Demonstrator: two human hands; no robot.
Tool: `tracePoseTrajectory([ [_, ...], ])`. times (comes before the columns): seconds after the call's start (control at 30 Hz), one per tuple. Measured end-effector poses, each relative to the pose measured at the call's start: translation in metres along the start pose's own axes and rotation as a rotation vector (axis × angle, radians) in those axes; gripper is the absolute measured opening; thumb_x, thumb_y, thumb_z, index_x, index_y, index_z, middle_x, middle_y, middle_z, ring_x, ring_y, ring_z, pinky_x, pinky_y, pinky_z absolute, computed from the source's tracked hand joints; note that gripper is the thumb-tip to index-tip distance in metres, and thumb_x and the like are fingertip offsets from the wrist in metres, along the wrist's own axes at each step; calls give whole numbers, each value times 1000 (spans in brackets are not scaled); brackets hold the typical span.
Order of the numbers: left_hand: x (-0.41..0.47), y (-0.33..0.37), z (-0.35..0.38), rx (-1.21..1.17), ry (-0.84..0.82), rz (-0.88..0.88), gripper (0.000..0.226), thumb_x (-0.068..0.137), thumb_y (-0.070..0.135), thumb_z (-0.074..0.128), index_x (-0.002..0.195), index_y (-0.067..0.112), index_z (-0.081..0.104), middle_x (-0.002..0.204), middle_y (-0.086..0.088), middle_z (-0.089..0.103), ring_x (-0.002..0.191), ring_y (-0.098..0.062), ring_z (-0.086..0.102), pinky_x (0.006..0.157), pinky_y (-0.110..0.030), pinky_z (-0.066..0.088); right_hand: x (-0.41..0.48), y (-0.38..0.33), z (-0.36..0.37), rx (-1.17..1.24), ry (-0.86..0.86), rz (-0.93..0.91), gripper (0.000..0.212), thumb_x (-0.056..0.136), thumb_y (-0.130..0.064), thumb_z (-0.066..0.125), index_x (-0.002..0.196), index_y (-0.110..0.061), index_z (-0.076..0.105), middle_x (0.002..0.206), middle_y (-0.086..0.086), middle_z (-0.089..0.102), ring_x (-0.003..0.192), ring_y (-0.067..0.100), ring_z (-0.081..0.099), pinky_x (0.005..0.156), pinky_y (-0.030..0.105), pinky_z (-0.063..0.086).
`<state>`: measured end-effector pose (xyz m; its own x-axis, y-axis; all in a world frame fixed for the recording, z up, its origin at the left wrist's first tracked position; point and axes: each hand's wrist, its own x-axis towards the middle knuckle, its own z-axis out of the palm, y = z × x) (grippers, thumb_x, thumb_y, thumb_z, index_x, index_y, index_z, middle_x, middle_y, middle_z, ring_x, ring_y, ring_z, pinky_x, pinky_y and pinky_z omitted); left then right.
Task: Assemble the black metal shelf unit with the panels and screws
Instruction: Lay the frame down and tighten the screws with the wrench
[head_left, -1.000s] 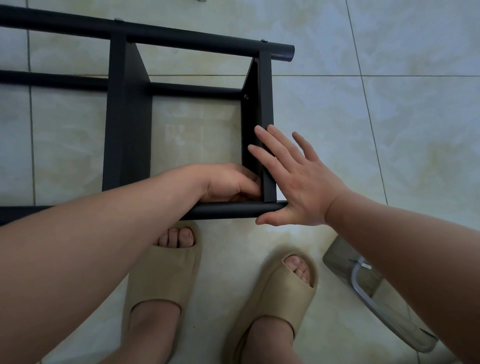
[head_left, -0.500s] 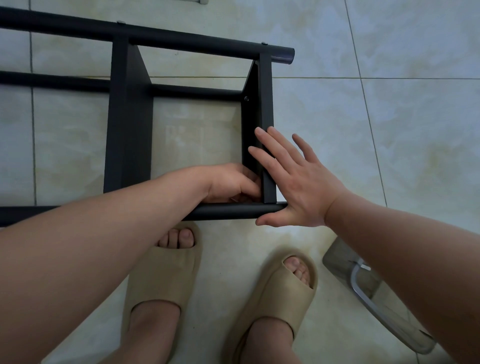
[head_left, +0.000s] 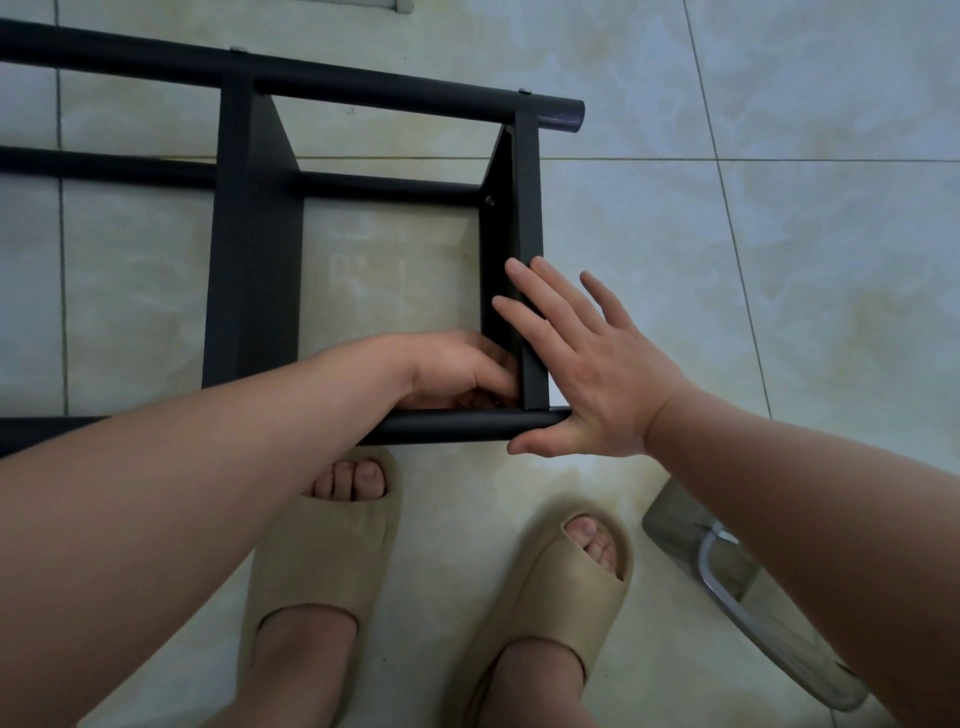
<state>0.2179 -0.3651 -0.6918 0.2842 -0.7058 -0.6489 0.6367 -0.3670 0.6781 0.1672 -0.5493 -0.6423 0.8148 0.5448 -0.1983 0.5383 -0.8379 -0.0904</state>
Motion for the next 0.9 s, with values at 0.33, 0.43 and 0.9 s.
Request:
tracePoseTrajectory([
  [0.33, -2, 2, 2, -35, -44, -5, 19, 88, -7, 52, 81, 4, 66, 63, -3, 67, 55, -12, 65, 51, -19, 48, 0, 0, -1, -4, 1, -1, 117, 76, -90, 38, 159, -9, 22, 169, 11, 7, 157, 29, 5, 122, 59, 18],
  [0.43, -1, 2, 1, -23, -24, 4, 14, 88, -11, 54, 87, 0, 62, 65, -6, 63, 56, -14, 63, 54, -21, 49, 0, 0, -1, -4, 2, 1, 117, 76, -90, 38, 159, -10, 22, 169, 11, 7, 157, 29, 6, 122, 59, 19],
  [0.9, -3, 1, 1, 4, -14, -27, 17, 89, -7, 57, 104, -2, 62, 91, -21, 57, 84, -31, 57, 71, -34, 47, 0, 1, 3, -6, 19, -5, 117, 76, -91, 37, 159, -10, 22, 170, 11, 7, 157, 28, 5, 122, 59, 18],
])
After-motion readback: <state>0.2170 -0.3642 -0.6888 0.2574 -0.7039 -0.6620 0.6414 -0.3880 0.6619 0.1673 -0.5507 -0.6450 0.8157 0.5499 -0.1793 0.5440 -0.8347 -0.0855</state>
